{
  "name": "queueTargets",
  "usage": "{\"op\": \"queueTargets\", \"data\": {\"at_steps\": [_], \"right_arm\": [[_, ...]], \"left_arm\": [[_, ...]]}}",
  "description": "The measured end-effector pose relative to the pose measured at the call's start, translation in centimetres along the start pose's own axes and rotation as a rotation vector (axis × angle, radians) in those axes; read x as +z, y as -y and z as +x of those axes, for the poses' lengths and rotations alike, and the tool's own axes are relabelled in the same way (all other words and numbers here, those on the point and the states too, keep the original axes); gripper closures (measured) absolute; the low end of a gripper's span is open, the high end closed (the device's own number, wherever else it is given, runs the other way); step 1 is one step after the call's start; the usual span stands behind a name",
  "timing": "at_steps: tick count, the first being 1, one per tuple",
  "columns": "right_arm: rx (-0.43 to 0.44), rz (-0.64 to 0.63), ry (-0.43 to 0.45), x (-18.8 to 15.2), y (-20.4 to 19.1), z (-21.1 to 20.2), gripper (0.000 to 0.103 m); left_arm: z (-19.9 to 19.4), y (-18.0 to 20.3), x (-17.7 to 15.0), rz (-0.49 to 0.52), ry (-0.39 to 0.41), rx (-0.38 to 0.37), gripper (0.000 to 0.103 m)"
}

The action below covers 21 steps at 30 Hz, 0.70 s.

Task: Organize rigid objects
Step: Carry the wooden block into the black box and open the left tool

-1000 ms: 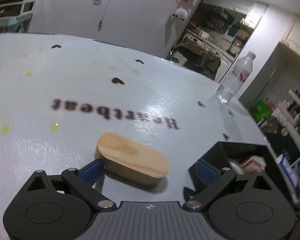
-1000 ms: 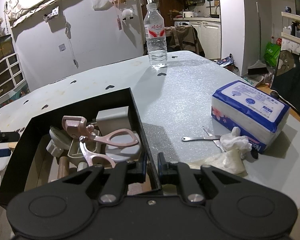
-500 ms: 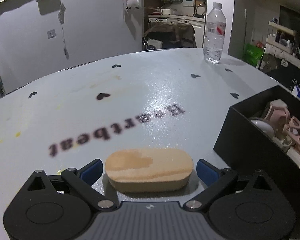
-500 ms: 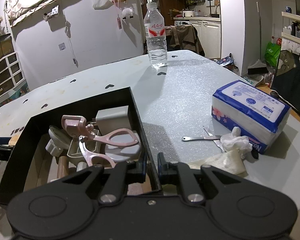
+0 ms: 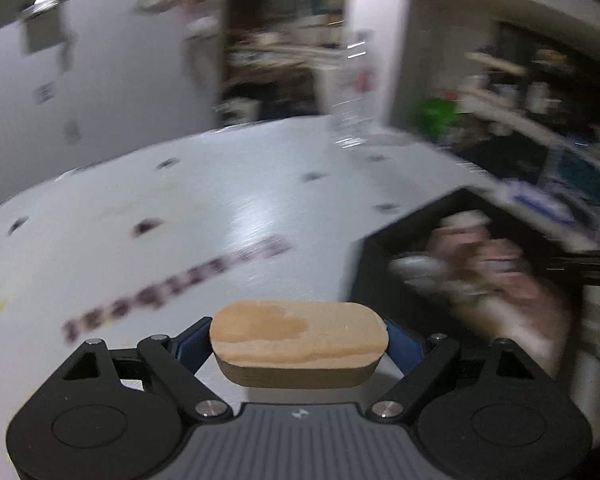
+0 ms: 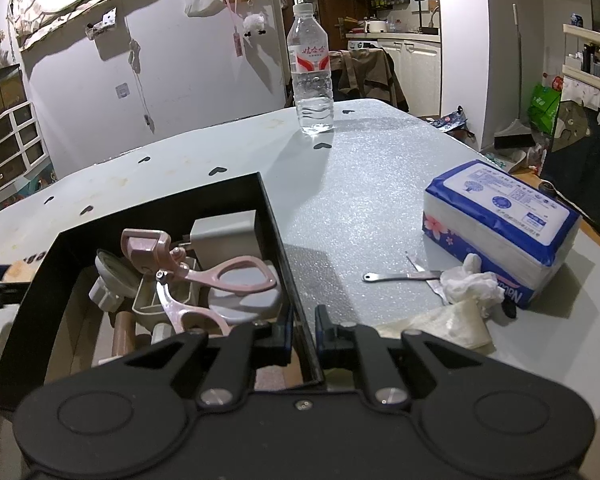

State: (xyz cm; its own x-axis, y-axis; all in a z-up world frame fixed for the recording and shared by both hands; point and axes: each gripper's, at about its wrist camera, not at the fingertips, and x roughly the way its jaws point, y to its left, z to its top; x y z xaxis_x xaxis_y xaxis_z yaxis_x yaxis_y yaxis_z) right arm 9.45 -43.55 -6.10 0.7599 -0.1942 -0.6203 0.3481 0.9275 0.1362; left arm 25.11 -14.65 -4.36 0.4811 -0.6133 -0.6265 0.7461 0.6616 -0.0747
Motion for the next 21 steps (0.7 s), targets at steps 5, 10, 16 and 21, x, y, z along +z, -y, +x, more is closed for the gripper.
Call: {"op": "queueTargets", "data": {"at_steps": [5, 10, 16, 21], "right_arm": [[0.001, 0.0, 0.0, 0.0, 0.0, 0.0, 0.091], [0.0, -0.001, 0.0, 0.0, 0.0, 0.0, 0.091], [0.005, 0.002, 0.001, 0.0, 0.0, 0.0, 0.091], [0.007, 0.002, 0.001, 0.0, 0.0, 0.0, 0.091]], "left_arm": [[-2.5, 3.4, 2.0, 0.156, 0.026, -0.142, 0.014], [-2.5, 6.5, 3.2, 0.293, -0.008, -0.252, 0.014], [0.0, 8.8, 3.1, 0.406, -0.096, -0.342, 0.014], [1.4, 9.0, 3.4, 0.412, -0.139, -0.402, 0.014]]}}
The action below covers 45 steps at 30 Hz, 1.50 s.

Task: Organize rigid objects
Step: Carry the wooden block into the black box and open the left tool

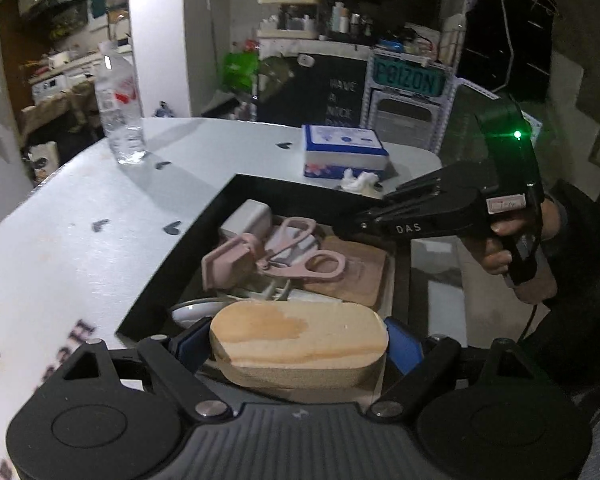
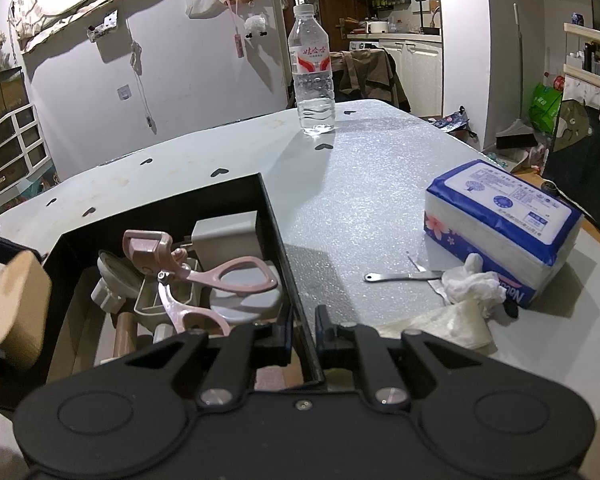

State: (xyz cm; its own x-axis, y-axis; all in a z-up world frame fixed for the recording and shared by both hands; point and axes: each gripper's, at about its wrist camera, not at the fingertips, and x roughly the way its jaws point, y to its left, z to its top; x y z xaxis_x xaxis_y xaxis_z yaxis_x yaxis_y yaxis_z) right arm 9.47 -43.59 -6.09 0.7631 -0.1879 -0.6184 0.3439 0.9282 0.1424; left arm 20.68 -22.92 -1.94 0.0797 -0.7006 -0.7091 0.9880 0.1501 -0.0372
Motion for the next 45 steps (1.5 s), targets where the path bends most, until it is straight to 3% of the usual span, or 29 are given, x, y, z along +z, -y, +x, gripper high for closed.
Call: {"op": "queueTargets", "data": {"at_steps": [7, 10, 25, 31, 37, 45], "right_arm": [[0.008, 0.003, 0.0, 0.0, 0.0, 0.0, 0.091], [0.009, 0.004, -0.001, 0.0, 0.0, 0.0, 0.091], [0.004, 0.002, -0.002, 0.0, -0.1, 0.1, 0.091], [0.005, 0.002, -0.002, 0.0, -0.1, 0.1, 0.091], [0.005, -0.001, -0.004, 0.0, 0.0, 0.1, 0.091], [0.013, -0.005, -0.001, 0.0, 0.2, -0.1, 0.092]], "left_arm": [[0.9, -0.4, 0.4, 0.038, -0.047, -0.033, 0.013], [0.9, -0.3, 0.2, 0.046, -0.046, -0.039, 0.0], [-0.4, 0.5, 0.1, 0.009, 0.003, -0.065, 0.0], [-1.3, 1.2, 0.0, -0.057, 0.045, -0.026, 0.0], [-2.7, 1.5, 0.0, -0.165, 0.122, 0.061, 0.0], [-4.3, 2.6, -0.6, -0.289, 0.238, 0.266, 0.0]]}}
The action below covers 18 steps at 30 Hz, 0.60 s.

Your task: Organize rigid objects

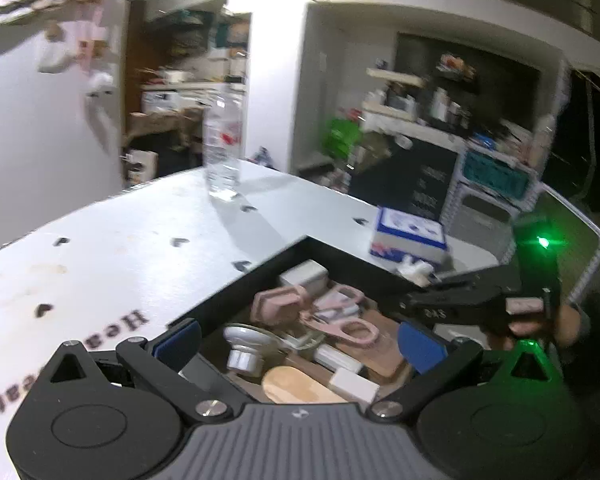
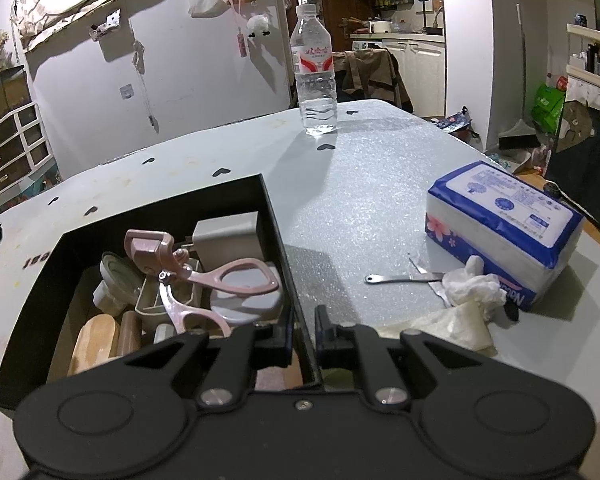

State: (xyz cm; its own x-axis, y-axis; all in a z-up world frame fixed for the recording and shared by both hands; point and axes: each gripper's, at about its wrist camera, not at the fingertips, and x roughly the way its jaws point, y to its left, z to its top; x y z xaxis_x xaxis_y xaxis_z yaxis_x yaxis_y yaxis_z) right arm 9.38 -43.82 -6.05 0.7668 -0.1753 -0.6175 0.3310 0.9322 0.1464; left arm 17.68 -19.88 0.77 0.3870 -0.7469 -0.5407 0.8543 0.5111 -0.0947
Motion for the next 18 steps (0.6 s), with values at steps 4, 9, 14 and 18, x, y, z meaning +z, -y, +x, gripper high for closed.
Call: {"op": "queueTargets", "data": {"at_steps": [4, 9, 14, 18], "right_arm": [[-0.001, -0.025, 0.023, 0.3, -0.3, -0.7, 0.092], [0.011, -0.05, 0.098, 1.4, -0.8, -2.9, 0.09], [0.034, -0.082, 0.175, 2.1, -1.9, -5.8, 0.078], [0.013, -0.103, 0.22, 1.6, -2.6, -7.8, 0.058]], "left_arm": [[-0.8, 0.0, -0.2, -0.05, 0.033, 0.083, 0.0], [-2.0, 0.3, -0.6, -0.105, 0.085, 0.199, 0.0], [-3.5, 1.2, -1.6, -0.14, 0.121, 0.257, 0.0], [-5.1, 2.1, -2.9, -0.184, 0.158, 0.292, 0.0]]}}
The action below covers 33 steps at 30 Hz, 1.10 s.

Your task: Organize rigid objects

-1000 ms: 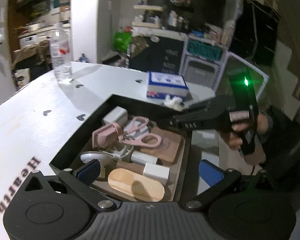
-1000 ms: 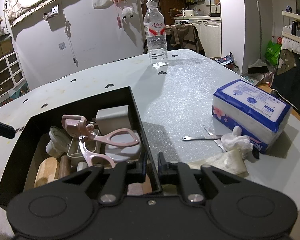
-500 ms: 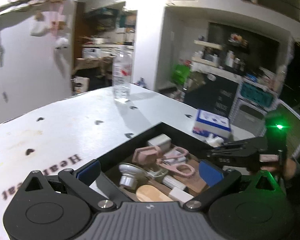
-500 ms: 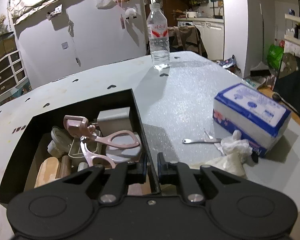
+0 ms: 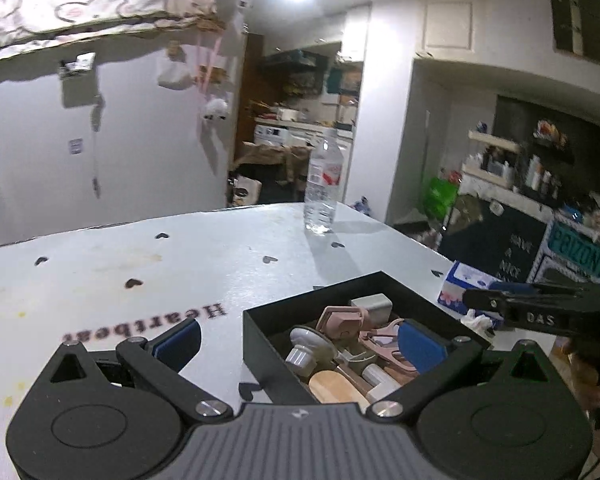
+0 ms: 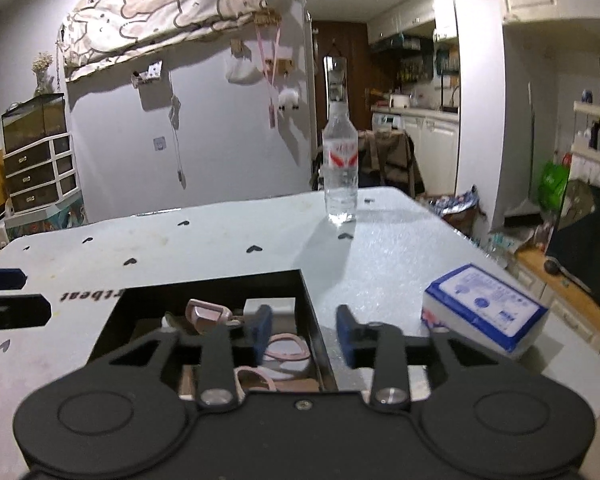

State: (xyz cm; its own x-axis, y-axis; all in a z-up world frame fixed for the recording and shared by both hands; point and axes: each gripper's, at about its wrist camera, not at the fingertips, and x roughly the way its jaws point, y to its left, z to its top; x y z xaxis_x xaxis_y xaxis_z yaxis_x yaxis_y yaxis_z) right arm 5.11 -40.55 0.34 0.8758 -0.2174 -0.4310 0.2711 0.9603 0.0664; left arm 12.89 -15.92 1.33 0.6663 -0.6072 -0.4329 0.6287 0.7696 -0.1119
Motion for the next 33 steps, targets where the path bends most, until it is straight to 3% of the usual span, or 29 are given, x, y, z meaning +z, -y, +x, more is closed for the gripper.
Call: {"op": "queueTargets", "data": {"at_steps": [10, 15, 33], "right_arm": [[0.0, -0.024, 0.064, -2.2, -1.0, -4.9, 0.019], [-0.02, -0.033, 0.092, -3.4, -1.4, -6.6, 0.002], [-0.017, -0.04, 0.136, -5.9, -0.6, -9.8, 0.0]], "left_arm": [[-4.2, 1.4, -3.1, -0.031, 0.053, 0.181, 0.0], [-5.9, 2.0, -4.6, -0.05, 0.062, 0.215, 0.0], [-8.9, 4.2, -6.8, -0.059, 0.093, 0.292, 0.0]]}}
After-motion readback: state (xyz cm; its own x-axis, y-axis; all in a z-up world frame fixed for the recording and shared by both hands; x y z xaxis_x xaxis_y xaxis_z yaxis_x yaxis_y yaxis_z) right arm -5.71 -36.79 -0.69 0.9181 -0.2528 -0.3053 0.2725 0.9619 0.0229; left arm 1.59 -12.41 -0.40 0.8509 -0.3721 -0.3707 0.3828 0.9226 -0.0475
